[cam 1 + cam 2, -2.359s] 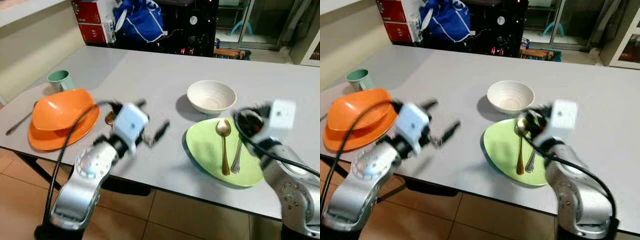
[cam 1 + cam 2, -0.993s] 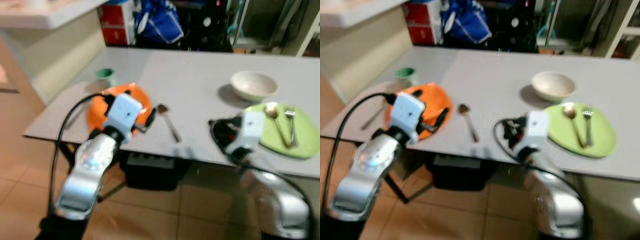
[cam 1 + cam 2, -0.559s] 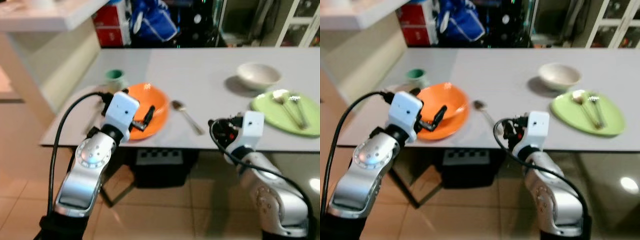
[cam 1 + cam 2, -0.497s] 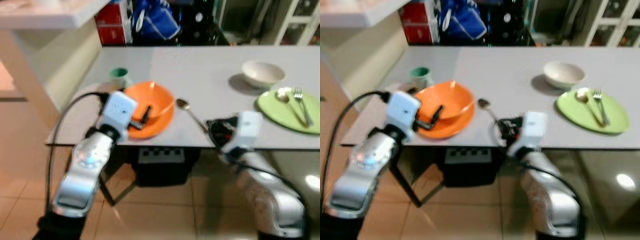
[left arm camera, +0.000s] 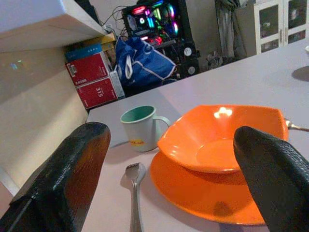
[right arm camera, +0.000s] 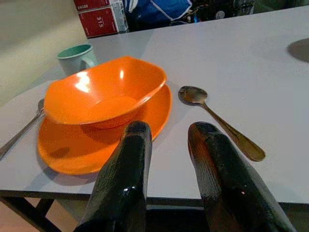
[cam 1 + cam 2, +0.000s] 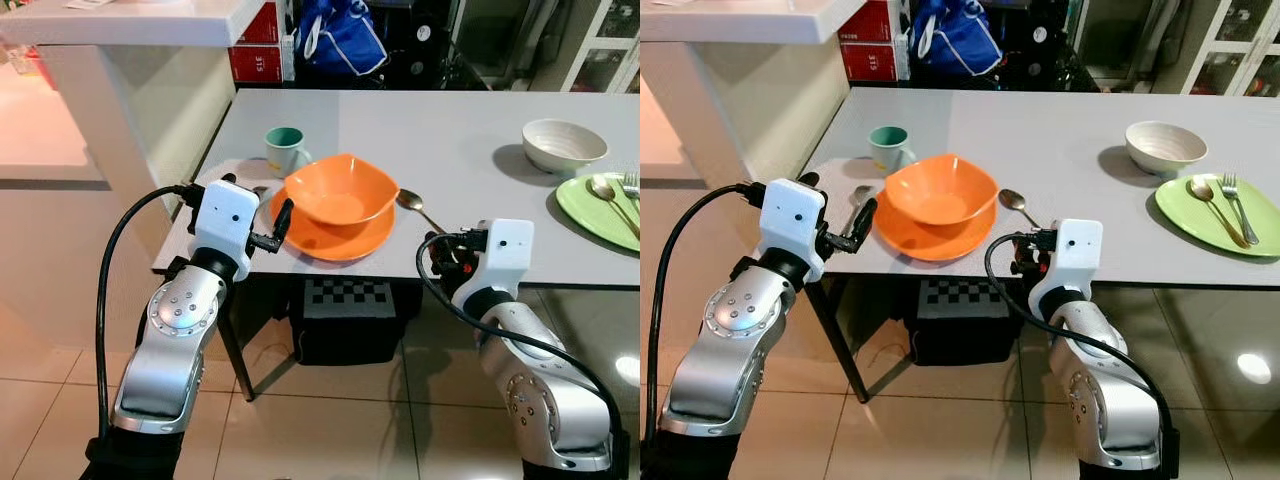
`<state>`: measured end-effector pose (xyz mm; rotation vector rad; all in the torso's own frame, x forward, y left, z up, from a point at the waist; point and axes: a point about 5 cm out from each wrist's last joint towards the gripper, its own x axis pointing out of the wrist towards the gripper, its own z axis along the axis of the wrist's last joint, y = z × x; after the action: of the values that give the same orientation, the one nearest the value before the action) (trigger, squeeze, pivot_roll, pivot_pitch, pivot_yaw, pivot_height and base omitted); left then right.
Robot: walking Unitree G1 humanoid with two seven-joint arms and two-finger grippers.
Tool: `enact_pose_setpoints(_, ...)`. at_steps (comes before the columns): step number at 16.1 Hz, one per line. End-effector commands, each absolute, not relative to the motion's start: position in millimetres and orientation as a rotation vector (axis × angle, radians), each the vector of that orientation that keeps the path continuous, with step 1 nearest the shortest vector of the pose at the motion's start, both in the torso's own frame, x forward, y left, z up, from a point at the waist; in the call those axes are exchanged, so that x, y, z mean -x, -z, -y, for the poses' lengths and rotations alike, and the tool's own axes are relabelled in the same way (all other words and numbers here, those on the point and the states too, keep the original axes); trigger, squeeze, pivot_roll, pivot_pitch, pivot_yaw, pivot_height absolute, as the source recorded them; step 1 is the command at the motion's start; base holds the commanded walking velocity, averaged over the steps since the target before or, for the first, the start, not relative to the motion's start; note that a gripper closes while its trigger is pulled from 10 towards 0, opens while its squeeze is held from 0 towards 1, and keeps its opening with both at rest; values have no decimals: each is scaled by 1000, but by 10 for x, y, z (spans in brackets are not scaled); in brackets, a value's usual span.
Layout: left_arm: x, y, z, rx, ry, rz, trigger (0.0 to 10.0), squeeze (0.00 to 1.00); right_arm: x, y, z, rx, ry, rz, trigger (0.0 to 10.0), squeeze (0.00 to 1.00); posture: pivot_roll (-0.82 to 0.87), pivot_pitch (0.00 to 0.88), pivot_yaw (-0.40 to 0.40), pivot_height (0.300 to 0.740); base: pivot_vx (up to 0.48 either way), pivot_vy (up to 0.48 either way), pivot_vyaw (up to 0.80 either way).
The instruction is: Setting the table
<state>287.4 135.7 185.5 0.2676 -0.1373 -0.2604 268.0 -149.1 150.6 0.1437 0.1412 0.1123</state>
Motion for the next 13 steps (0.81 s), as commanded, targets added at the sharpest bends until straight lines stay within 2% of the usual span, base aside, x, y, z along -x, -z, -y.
enact_pose_setpoints(1,-2868,-1844,-1368,-255,256,138,10000,0,-2688,-1517,1511,-135,-101,-130,10000,0,-62,0,44,740,274,0,0)
enact_pose_setpoints(4,-2858,-1835,-1359,-250,259,139,10000,0,-2674,-1492,1526,-154,-91,-136,10000,0,-66,0,43,740,370,0,-275)
enact_pose_setpoints(6,-2854,-1832,-1354,-247,263,141,10000,0,-2671,-1480,1533,-143,-93,-141,10000,0,-67,0,43,740,429,0,-631)
enact_pose_setpoints(12,-2854,-1848,-1357,-257,264,149,10000,0,-2662,-1485,1474,-113,-157,-154,10000,0,-64,0,38,740,429,0,0)
enact_pose_setpoints(13,-2858,-1860,-1364,-258,257,153,10000,0,-2658,-1479,1461,-111,-164,-161,10000,0,-64,0,38,740,431,0,750)
